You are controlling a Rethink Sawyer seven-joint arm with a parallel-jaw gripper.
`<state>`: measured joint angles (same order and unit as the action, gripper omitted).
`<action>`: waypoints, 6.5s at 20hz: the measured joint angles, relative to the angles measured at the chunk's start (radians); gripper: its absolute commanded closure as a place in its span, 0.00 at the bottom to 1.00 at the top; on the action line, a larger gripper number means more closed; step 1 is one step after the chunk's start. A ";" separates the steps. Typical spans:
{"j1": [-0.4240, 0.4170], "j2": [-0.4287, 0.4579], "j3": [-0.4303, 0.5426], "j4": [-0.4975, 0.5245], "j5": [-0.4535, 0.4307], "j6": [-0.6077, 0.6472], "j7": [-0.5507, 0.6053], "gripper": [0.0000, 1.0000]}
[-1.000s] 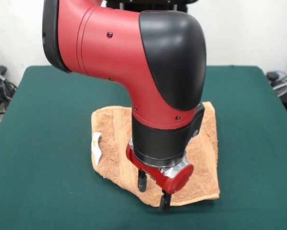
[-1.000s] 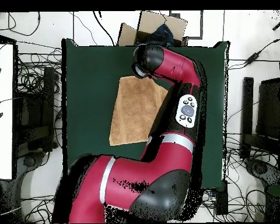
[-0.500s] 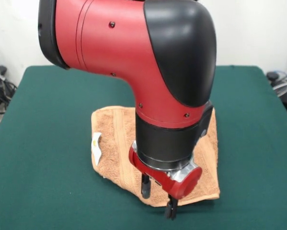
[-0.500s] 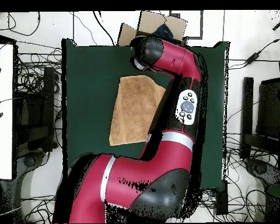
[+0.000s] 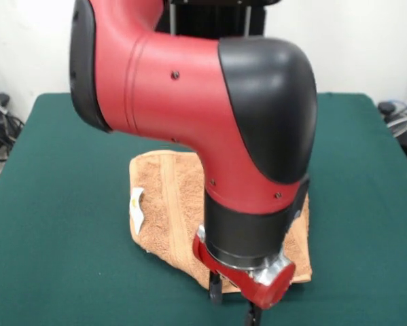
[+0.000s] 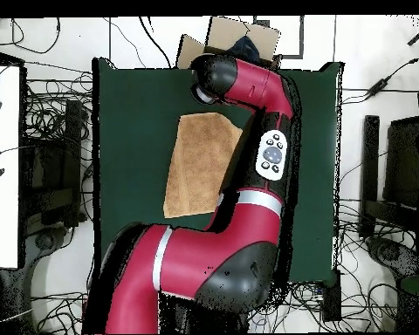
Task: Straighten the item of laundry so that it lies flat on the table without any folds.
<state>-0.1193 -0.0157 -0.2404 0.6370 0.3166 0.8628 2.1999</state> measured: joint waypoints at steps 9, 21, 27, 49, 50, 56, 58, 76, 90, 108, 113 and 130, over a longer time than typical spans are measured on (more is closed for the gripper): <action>0.029 0.083 -0.005 -0.081 0.021 0.068 0.000 0.00; 0.111 0.093 -0.028 -0.094 0.041 0.085 0.087 0.00; 0.142 0.095 -0.032 -0.109 0.048 0.094 0.168 0.00; 0.157 0.113 -0.173 -0.135 0.039 0.125 0.215 0.00; 0.157 0.115 -0.186 -0.141 0.038 0.139 0.215 0.00; 0.158 0.120 -0.225 -0.158 0.030 0.208 0.215 0.00; 0.157 0.122 -0.231 -0.157 0.026 0.219 0.215 0.00; 0.171 -0.020 -0.232 0.191 0.048 0.145 0.215 0.00; 0.232 -0.015 -0.227 0.298 0.178 0.024 0.215 0.00; 0.282 0.011 -0.219 0.307 0.317 -0.124 0.215 0.00; 0.293 0.011 -0.219 0.328 0.323 -0.139 0.215 0.00; 0.312 0.010 -0.255 0.376 0.324 -0.139 0.216 0.00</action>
<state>0.1931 -0.0061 -0.4956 1.0126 0.6402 0.7235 2.4159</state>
